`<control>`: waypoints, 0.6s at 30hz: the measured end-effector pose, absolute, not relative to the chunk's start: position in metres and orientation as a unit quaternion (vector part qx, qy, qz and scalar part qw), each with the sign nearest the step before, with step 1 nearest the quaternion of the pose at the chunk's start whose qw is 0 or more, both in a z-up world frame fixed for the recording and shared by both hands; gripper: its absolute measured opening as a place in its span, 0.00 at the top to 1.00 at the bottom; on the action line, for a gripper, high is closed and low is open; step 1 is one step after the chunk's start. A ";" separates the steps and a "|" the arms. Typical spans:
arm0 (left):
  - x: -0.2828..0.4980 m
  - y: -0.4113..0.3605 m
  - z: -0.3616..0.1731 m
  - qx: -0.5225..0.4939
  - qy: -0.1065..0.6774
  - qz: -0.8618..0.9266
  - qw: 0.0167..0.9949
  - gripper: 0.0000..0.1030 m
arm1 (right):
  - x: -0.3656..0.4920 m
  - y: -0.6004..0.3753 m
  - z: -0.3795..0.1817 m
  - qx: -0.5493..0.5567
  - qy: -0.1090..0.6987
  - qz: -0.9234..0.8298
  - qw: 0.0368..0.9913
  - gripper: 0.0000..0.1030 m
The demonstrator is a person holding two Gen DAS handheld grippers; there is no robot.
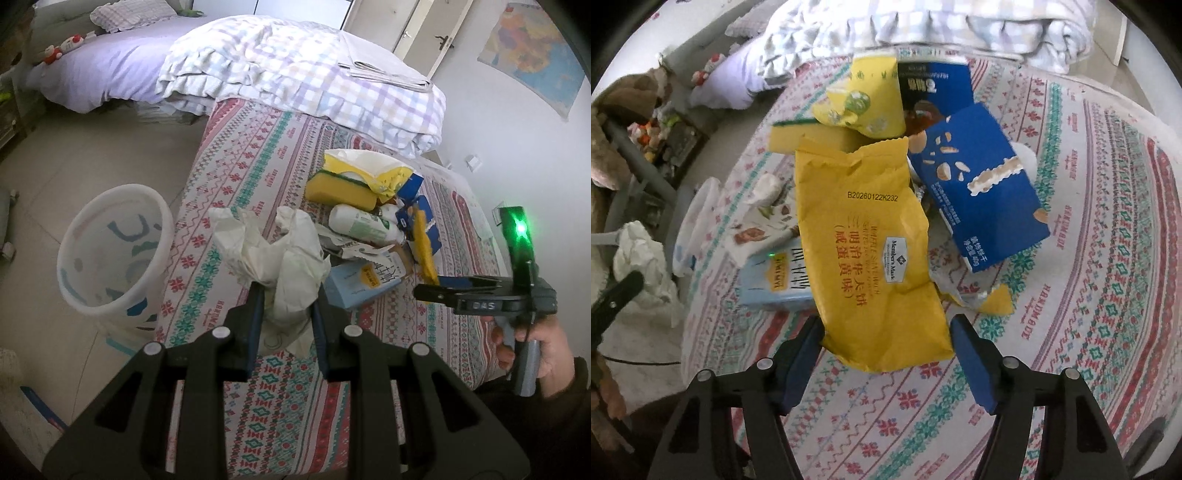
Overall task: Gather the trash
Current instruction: 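Grasp the yellow snack bag with the right tool while the left tool lifts the white plastic, then release the white plastic into the white wastebasket with the left tool while the right tool carries the yellow bag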
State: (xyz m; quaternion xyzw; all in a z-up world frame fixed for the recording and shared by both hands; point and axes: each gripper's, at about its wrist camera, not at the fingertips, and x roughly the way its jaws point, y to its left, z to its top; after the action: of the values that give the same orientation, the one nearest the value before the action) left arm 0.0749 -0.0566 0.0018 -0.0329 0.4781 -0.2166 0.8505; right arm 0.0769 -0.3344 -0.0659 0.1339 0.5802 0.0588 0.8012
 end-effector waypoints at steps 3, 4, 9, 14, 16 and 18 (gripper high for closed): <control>0.075 -0.050 0.004 -0.036 0.474 -0.211 0.854 0.74 | 0.069 -0.336 -0.055 0.147 0.568 0.063 0.808 0.31; 0.075 -0.046 0.005 -0.038 0.472 -0.208 0.856 0.74 | 0.067 -0.337 -0.051 0.152 0.564 0.065 0.809 0.31; 0.077 -0.026 0.006 -0.048 0.467 -0.189 0.862 0.74 | 0.060 -0.334 -0.032 0.159 0.543 0.077 0.821 0.31; 0.083 0.000 0.007 -0.061 0.461 -0.157 0.871 0.74 | 0.066 -0.314 -0.010 0.149 0.522 0.092 0.835 0.31; 0.087 0.017 0.006 -0.068 0.458 -0.140 0.875 0.74 | 0.070 -0.303 -0.005 0.147 0.514 0.101 0.839 0.31; 0.089 0.028 0.005 -0.071 0.457 -0.129 0.877 0.73 | 0.076 -0.289 -0.001 0.144 0.508 0.112 0.842 0.31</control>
State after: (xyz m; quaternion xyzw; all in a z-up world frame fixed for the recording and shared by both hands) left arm 0.0893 0.0275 0.0053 -0.0708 0.4568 -0.1287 0.8774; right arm 0.0758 -0.2892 -0.0005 0.1440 0.5079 0.1119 0.8419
